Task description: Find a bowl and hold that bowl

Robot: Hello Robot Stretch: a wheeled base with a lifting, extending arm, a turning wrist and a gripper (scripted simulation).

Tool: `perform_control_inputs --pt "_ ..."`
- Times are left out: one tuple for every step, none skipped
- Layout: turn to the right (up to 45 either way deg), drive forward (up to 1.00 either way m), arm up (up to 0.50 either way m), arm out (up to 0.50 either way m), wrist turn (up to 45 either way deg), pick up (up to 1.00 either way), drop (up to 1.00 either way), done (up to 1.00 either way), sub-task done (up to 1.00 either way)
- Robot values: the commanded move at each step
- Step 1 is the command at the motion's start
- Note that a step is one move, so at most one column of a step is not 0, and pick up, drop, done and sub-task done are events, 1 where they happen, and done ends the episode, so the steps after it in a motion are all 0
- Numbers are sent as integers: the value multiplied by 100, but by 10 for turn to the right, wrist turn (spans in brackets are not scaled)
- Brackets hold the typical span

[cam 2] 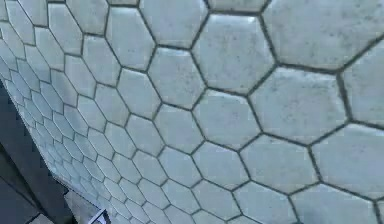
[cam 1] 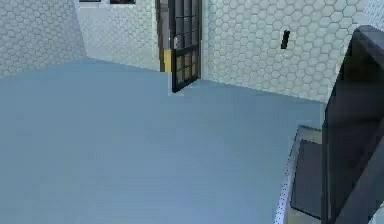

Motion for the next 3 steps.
perform_control_inputs --pt "-450 0 0 0 0 0 0 0 0" --pt "-450 0 0 0 0 0 0 0 0" --pt "0 5 0 0 0 0 0 0 0"
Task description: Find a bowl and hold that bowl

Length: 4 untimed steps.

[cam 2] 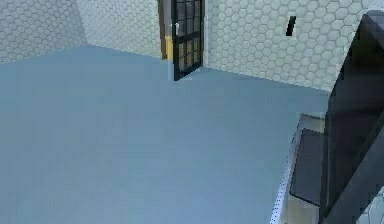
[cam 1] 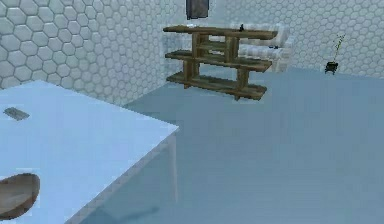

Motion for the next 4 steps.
perform_control_inputs --pt "420 0 0 0 0 0 0 0 0" --pt "0 10 0 0 0 0 0 0 0" --pt "450 0 0 0 0 0 0 0 0" --pt "450 0 0 0 0 0 0 0 0"
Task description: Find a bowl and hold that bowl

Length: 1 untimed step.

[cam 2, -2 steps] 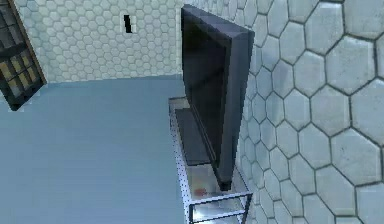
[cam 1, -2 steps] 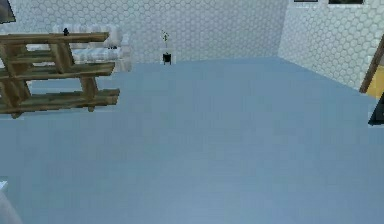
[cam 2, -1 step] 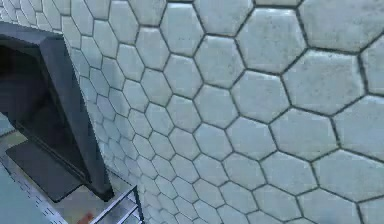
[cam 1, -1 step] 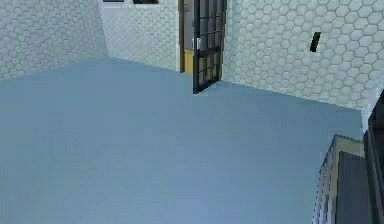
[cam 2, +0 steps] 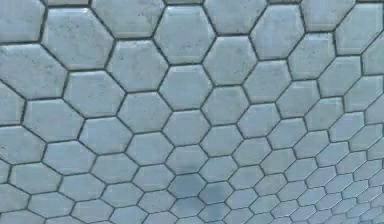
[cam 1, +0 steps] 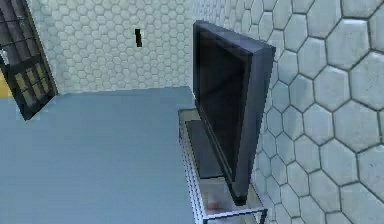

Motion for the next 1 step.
perform_control_inputs --pt "450 0 0 0 0 0 0 0 0"
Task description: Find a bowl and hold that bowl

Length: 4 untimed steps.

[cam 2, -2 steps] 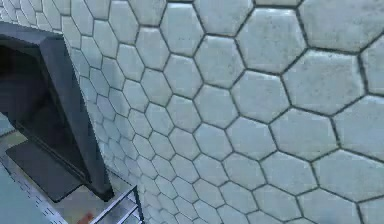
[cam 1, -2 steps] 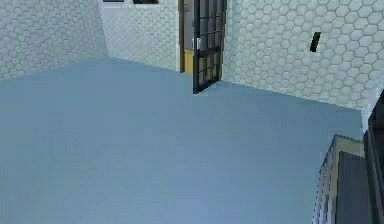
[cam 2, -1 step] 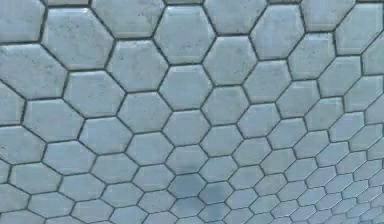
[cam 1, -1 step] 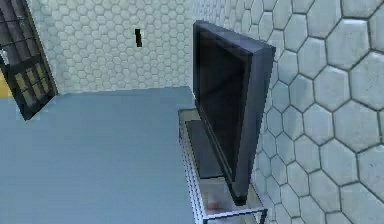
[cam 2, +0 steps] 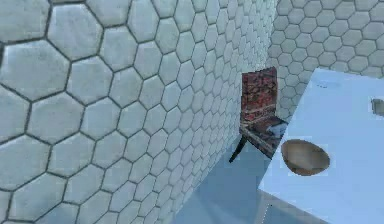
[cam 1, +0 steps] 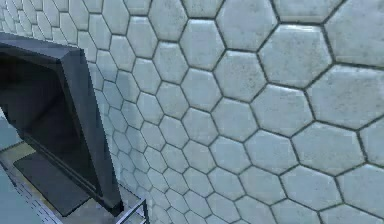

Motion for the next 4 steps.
perform_control_inputs --pt "300 0 0 0 0 0 0 0 0" --pt "0 0 50 0 0 0 0 0 0" --pt "0 0 38 0 0 0 0 0 0" --pt "0 0 0 46 0 0 0 0 0"
